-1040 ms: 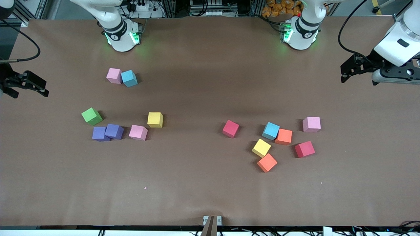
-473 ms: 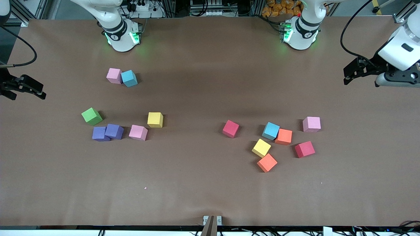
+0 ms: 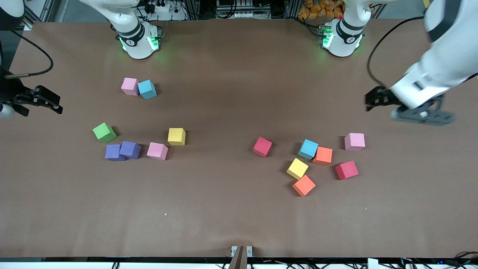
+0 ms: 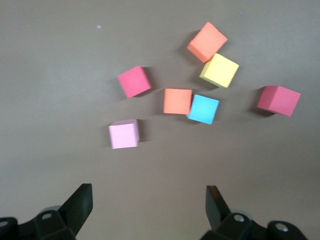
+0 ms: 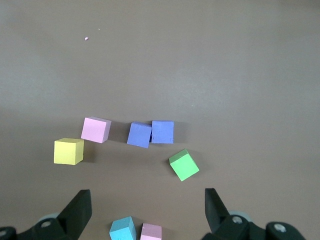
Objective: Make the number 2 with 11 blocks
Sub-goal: 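Reach the left gripper to the red cube while the right gripper reaches the yellow cube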
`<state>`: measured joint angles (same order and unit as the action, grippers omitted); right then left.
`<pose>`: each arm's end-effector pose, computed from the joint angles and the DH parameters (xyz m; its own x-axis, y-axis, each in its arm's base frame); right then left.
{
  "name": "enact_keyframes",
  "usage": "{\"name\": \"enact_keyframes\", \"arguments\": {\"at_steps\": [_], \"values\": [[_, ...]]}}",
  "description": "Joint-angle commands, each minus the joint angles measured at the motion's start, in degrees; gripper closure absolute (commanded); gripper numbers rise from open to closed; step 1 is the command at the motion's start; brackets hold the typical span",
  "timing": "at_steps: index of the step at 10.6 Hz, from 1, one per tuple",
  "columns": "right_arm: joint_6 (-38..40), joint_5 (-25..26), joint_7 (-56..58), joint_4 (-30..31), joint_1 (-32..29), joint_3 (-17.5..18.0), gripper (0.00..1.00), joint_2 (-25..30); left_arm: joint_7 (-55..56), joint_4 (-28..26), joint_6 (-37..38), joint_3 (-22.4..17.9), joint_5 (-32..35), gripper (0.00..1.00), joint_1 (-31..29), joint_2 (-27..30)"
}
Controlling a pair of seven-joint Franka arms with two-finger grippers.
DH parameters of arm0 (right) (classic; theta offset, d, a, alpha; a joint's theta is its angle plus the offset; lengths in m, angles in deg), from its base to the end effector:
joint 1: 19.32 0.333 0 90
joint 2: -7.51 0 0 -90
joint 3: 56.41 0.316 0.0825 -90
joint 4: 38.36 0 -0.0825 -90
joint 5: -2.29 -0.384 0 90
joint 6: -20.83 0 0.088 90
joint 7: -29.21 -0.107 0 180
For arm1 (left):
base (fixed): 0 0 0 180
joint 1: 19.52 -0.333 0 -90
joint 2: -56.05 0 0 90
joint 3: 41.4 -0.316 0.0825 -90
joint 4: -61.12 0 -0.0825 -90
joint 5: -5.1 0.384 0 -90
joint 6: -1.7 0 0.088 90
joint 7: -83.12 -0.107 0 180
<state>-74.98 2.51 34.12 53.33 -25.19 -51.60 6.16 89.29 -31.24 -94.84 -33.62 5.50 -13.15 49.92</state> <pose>0.5707 -0.0115 0.6064 0.9966 0.0674 0.0481 0.0672 -0.9977 0.0060 0.5749 -0.1405 0.5539 0.9897 -0.1392 -0.0337 -0.1391 -0.9903 0.0040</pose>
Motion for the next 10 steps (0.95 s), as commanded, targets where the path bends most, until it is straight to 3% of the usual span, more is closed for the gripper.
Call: {"name": "enact_keyframes", "arguments": {"at_steps": [1,8,10], "values": [[0.54,0.04,-0.07,-1.95,2.17,-0.06,0.00,-3.38,10.03,0.78,-3.20,-1.80,0.48,0.00,5.12,-3.61],[-4.38,-0.13,-0.07,-1.42,6.92,0.03,0.00,-9.71,11.57,1.30,-17.62,0.83,0.92,0.00,16.37,-20.48],[-6.74,-0.13,0.02,-1.34,8.33,0.03,0.00,-11.73,10.96,4.79,-18.42,0.83,0.75,0.00,19.54,-24.17]]}}
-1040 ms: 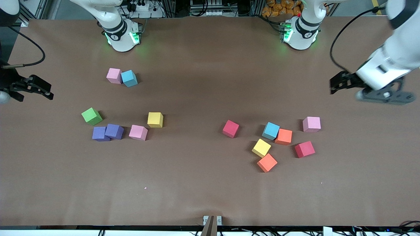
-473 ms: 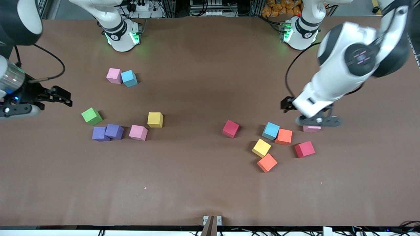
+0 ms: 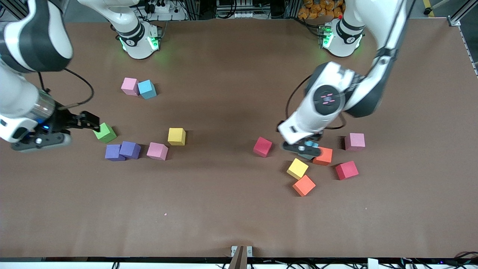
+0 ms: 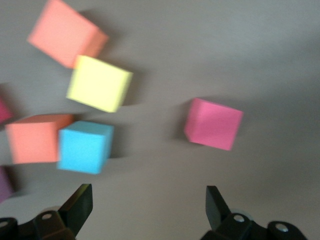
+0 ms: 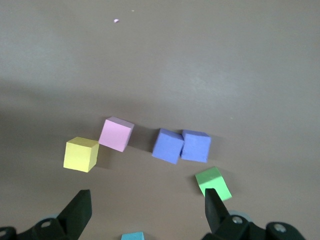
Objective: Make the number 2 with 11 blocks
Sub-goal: 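Reach the left gripper to the red cube while the right gripper reaches the yellow cube, then grasp the red cube with the left gripper while the right gripper grasps the yellow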
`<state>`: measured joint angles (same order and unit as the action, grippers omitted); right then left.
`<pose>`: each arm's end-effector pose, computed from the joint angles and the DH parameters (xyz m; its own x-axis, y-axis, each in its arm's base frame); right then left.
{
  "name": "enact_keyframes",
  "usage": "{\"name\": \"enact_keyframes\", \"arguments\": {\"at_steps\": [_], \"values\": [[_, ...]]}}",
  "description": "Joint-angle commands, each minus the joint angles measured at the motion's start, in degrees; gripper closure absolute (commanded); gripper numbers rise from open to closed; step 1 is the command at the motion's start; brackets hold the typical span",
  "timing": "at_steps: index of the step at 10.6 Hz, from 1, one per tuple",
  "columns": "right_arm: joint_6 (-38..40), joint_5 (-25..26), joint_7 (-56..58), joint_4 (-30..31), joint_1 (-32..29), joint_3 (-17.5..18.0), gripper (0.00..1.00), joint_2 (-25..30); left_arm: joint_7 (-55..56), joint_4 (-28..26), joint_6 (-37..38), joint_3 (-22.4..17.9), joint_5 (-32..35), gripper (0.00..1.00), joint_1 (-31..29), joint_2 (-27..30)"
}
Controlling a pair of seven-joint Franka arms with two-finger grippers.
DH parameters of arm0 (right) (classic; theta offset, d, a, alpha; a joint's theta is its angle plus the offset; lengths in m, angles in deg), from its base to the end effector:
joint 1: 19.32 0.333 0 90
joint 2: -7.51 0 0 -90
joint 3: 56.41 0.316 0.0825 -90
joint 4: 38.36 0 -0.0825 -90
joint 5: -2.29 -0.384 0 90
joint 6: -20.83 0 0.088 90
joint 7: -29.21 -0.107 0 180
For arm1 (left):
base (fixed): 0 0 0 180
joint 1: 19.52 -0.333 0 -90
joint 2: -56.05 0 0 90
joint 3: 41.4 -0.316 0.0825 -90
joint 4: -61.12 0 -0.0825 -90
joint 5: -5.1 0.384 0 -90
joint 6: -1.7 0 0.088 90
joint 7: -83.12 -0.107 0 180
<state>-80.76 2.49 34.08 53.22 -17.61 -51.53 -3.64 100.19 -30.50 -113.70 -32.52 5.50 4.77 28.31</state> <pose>0.6169 0.0670 0.5146 0.9800 0.1981 -0.0180 0.1978 -0.9801 -0.0146 0.5727 -0.3583 0.3484 0.9605 -0.2666 -0.0802 -0.2637 -0.9636 0.0442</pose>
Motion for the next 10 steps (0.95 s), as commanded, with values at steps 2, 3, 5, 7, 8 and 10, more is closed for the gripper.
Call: {"name": "enact_keyframes", "arguments": {"at_steps": [2,3,5,7,8,10], "values": [[-5.60,-0.11,4.15,-1.23,2.06,-0.05,0.00,-5.27,-1.24,7.49,0.09,-0.17,0.83,0.00,3.65,-6.26],[-7.02,-0.11,5.67,-0.71,2.77,-0.05,0.00,-6.50,-3.08,7.77,-2.00,-0.17,0.83,0.00,3.83,-7.58],[-8.18,0.06,5.86,1.05,6.54,-0.05,0.00,-6.69,-4.85,7.77,-3.78,-0.17,0.83,0.00,4.27,-8.21],[-10.19,0.15,5.94,4.20,11.71,-0.05,0.00,-7.04,-4.25,7.77,-5.96,-0.26,1.01,0.00,5.23,-10.66],[-12.20,0.32,5.86,7.61,14.96,-0.05,0.00,-6.61,-3.46,7.86,-7.19,-0.35,1.01,0.00,5.42,-11.80],[-15.81,0.76,6.90,10.89,18.58,-0.05,0.00,-7.12,-3.71,7.86,-10.62,-0.61,1.01,0.00,5.42,-13.82]]}}
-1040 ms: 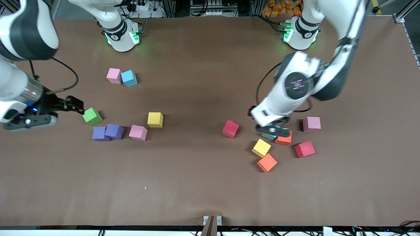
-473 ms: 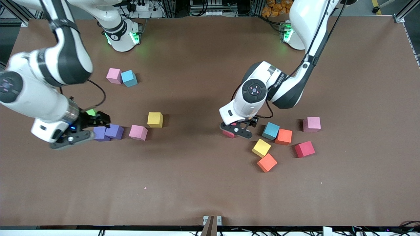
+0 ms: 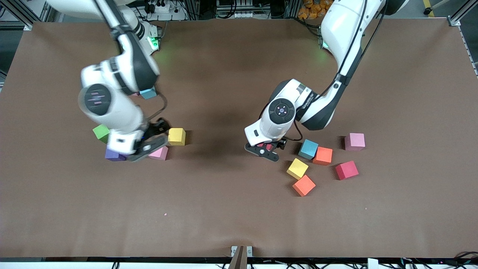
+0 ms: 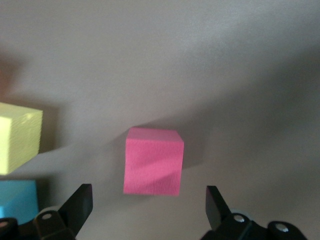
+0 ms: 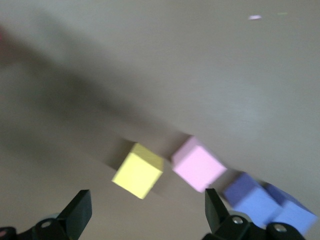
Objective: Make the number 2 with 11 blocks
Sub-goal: 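Grasp the red cube with the left gripper while the right gripper grasps the yellow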
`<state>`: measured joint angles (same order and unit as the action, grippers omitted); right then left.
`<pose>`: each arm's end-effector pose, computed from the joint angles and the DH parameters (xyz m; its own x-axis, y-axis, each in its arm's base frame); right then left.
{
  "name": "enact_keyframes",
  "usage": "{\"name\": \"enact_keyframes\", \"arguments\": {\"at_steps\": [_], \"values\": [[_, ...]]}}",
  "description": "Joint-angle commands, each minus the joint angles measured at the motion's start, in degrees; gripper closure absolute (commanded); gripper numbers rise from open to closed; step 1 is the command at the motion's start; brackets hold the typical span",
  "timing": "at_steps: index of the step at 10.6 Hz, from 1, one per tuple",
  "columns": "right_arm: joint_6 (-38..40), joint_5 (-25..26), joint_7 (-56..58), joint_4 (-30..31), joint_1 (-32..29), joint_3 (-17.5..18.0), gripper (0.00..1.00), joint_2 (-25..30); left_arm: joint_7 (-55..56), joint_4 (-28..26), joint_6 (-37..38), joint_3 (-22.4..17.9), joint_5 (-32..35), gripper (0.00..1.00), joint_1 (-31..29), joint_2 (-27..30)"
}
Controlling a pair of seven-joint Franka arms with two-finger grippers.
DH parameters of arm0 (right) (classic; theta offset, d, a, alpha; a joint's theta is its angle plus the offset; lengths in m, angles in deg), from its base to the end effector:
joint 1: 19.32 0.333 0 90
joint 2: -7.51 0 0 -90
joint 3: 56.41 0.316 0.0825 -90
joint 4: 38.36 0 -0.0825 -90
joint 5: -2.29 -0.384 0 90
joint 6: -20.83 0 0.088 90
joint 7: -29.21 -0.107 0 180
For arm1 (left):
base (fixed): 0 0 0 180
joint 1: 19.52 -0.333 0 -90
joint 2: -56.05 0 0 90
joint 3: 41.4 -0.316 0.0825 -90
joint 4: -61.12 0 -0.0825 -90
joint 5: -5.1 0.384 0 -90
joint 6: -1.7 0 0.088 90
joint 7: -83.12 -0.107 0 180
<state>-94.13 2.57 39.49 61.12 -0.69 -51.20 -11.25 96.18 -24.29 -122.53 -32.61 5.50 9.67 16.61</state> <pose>0.5862 0.2537 0.3856 0.8273 0.5594 -0.0505 0.5584 -0.8289 -0.0345 0.5741 -0.4244 0.2694 0.9185 -0.3945 -0.0252 -0.3911 -0.9161 0.0879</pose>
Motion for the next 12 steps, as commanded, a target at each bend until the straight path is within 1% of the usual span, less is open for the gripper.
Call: {"name": "enact_keyframes", "arguments": {"at_steps": [1,2,3,4,5,6,7,8,10,12], "values": [[-5.60,0.68,9.76,3.43,2.37,-0.38,0.00,-1.17,0.38,1.56,-2.33,-0.52,1.01,0.00,0.60,-2.39],[-10.67,0.51,13.85,6.22,2.46,-0.38,0.00,-1.53,0.47,1.56,-2.33,-0.52,1.01,0.00,0.60,-2.48],[-15.25,0.59,14.85,9.29,2.90,-0.38,0.00,-1.80,0.47,1.47,-2.33,-0.52,1.09,0.00,0.78,-2.75],[-16.86,0.86,18.60,10.71,3.77,-0.46,0.00,-2.41,0.56,1.56,-2.33,-0.52,1.18,0.00,1.04,-3.27],[-16.79,0.86,23.77,11.25,3.78,-0.46,0.00,-2.94,0.56,1.47,-2.42,-0.52,1.10,0.00,1.04,-3.54],[-17.83,0.86,27.65,13.95,3.17,-0.46,0.00,-2.16,0.56,1.56,-2.42,-0.61,1.18,0.00,1.04,-4.06],[-19.15,0.86,34.82,14.59,2.82,-0.55,0.00,-1.98,0.65,1.56,-2.51,-0.61,1.10,0.00,1.04,-4.41],[-19.77,0.86,39.59,14.77,2.12,-0.55,0.00,-2.50,0.65,1.56,-3.03,-0.61,1.10,0.00,0.95,-5.11],[-22.49,0.86,43.75,17.05,1.50,-0.55,0.00,-2.59,0.65,1.56,-4.18,-0.70,1.18,0.00,1.04,-6.35],[-22.50,0.77,51.03,18.81,-0.25,-0.55,0.00,-2.06,0.74,1.56,-5.14,-0.70,0.92,0.01,1.04,-6.96]]}}
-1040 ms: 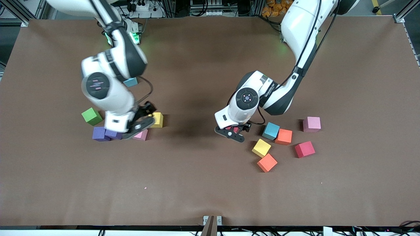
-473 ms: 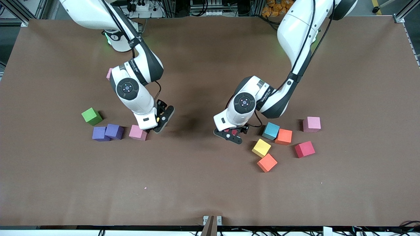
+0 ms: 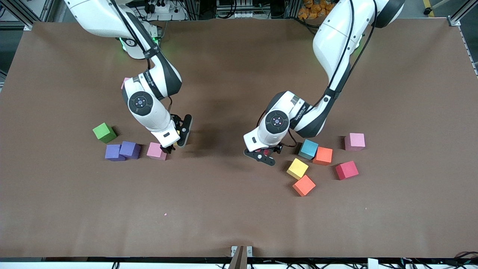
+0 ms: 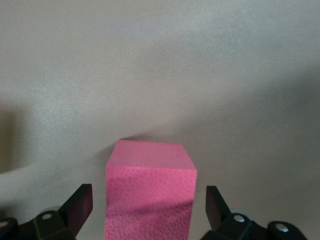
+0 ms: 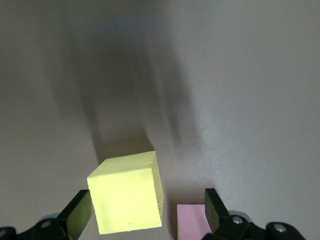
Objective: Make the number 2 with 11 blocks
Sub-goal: 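Grasp the red cube with the left gripper while the right gripper grasps the yellow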
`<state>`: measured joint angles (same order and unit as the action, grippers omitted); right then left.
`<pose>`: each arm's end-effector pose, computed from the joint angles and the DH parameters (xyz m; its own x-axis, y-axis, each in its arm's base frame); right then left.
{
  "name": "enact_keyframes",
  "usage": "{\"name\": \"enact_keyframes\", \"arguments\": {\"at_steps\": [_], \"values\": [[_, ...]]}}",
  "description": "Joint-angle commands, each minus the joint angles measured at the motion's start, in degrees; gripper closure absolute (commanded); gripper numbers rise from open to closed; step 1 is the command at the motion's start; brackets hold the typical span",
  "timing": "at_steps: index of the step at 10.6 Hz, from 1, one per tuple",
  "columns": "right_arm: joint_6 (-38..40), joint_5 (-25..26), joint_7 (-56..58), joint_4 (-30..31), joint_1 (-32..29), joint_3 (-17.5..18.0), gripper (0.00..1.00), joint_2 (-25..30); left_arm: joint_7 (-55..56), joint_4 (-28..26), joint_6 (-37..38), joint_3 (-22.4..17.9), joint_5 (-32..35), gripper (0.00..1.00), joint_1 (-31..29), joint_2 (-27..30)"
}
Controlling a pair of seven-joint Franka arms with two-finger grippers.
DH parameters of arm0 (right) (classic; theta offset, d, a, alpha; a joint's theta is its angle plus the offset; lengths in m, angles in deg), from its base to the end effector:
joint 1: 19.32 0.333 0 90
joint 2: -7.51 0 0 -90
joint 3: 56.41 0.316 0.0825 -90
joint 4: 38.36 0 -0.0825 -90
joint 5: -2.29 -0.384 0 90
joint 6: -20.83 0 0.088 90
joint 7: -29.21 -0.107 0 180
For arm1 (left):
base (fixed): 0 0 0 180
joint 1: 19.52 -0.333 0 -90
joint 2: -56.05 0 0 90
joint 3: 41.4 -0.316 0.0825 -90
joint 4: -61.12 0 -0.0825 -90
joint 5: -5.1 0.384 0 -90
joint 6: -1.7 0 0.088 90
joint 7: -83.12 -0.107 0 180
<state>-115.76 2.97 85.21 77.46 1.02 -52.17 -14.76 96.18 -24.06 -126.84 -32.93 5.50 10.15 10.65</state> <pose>0.5454 0.2482 0.2548 0.1602 0.9871 0.0027 0.9866 -0.1600 -0.0320 0.5717 -0.4264 0.2035 0.9189 -0.3911 -0.0512 -0.3858 -0.9182 0.0903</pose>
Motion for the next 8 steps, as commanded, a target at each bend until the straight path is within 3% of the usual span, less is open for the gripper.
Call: {"name": "enact_keyframes", "arguments": {"at_steps": [1,5,8], "values": [[-0.96,0.20,8.48,3.26,-3.18,0.51,0.00,1.36,0.73,1.33,-1.01,-0.39,0.83,0.07,0.56,-1.00],[-1.83,0.02,11.41,4.41,-2.84,0.60,0.00,1.19,0.47,1.25,-0.92,-0.47,1.36,0.39,0.56,-0.48],[-4.83,0.03,11.59,4.58,-2.58,0.60,0.00,-0.22,7.72,0.63,1.17,-0.47,1.27,0.48,1.00,1.36]]}}
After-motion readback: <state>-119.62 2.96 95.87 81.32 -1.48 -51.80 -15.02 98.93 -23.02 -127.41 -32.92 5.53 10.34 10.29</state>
